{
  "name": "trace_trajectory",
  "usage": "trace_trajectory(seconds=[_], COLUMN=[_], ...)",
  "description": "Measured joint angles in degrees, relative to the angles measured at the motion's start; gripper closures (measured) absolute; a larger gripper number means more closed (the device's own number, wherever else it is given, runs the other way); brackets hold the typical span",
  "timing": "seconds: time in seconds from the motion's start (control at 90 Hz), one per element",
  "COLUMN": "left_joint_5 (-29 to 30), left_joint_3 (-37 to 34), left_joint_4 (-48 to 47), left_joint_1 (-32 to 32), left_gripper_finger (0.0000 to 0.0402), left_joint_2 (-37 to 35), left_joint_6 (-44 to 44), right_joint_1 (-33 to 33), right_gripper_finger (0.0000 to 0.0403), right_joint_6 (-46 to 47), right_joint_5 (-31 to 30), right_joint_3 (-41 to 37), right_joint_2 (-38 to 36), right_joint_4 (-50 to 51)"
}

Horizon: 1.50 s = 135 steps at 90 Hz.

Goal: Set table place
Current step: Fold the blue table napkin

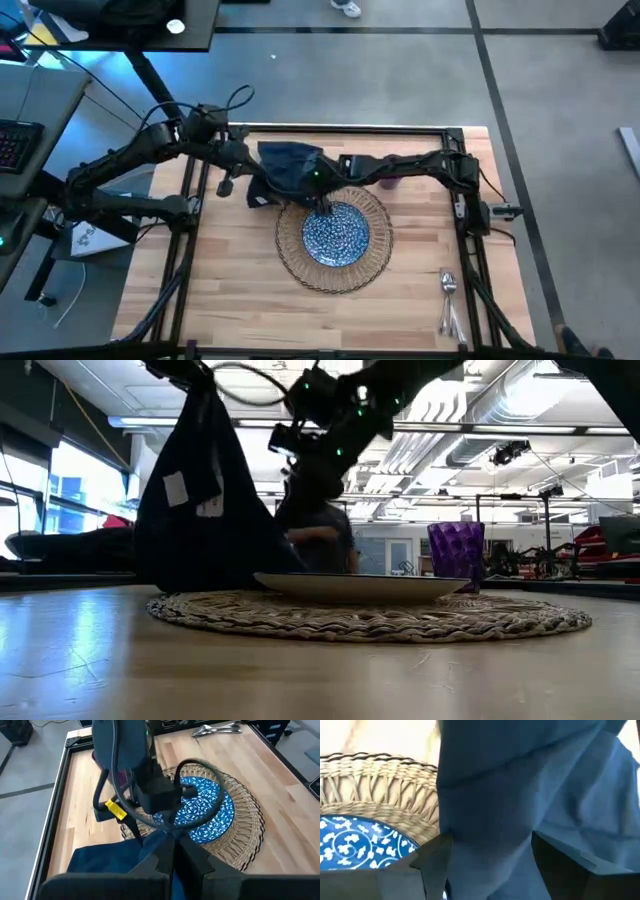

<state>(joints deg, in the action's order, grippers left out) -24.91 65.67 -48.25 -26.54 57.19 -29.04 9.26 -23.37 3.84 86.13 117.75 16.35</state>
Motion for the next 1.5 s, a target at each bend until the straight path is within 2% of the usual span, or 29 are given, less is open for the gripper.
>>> trace_trajectory(seconds=[0.144,0.267,0.356,0.5,0.544,0.678,0.878,1.156,1.344,1.5], left_joint_5=[0.0,-0.01,-0.02,0.0,-0.02,0.01,0.13,-0.09,-0.11,-2.32], left_joint_3=[0.0,0.0,0.0,0.0,0.0,-0.02,-0.02,-0.02,-0.02,-0.02], left_joint_4=[0.73,1.34,1.46,1.43,1.49,1.92,5.97,20.93,22.1,26.33], left_joint_1=[0.1,0.1,0.1,0.08,0.08,0.03,-0.96,-1.2,-1.21,-1.19], left_gripper_finger=[0.0402,0.0402,0.0402,0.0402,0.0402,0.0402,0.0402,0.0402,0.0402,0.0402], left_joint_2=[0.0,0.0,0.0,-0.16,-0.4,-2.43,-6.71,-9.35,-10.44,-11.91], left_joint_6=[-0.06,-0.06,-0.09,-0.09,-0.09,-0.11,-0.12,1.88,2.91,6.75], right_joint_1=[0.0,0.0,0.0,-0.21,-0.4,-0.78,-0.74,-0.79,-1.81,-1.92], right_gripper_finger=[0.0169,0.0203,0.0252,0.0369,0.0389,0.04,0.0403,0.0403,0.0403,0.0403], right_joint_6=[3.14,3.9,3.99,2.8,1.74,-0.8,-6.28,-9.99,-14.97,-16.77], right_joint_5=[-0.81,-4.98,-5.09,-5.06,-5.07,-7.8,-9.89,-11.77,-19.98,-23.13], right_joint_3=[-4.03,-4.98,-4.98,-4.97,-4.96,-4.02,1.6,11.86,17.58,23.05], right_joint_2=[0.0,0.02,0.02,-0.03,-0.22,-2.4,-7.92,-12.03,-12.82,-13.48], right_joint_4=[-7.39,-8.45,-8.88,-9.52,-9.85,-8.42,-2.79,4.12,11.11,17.37])
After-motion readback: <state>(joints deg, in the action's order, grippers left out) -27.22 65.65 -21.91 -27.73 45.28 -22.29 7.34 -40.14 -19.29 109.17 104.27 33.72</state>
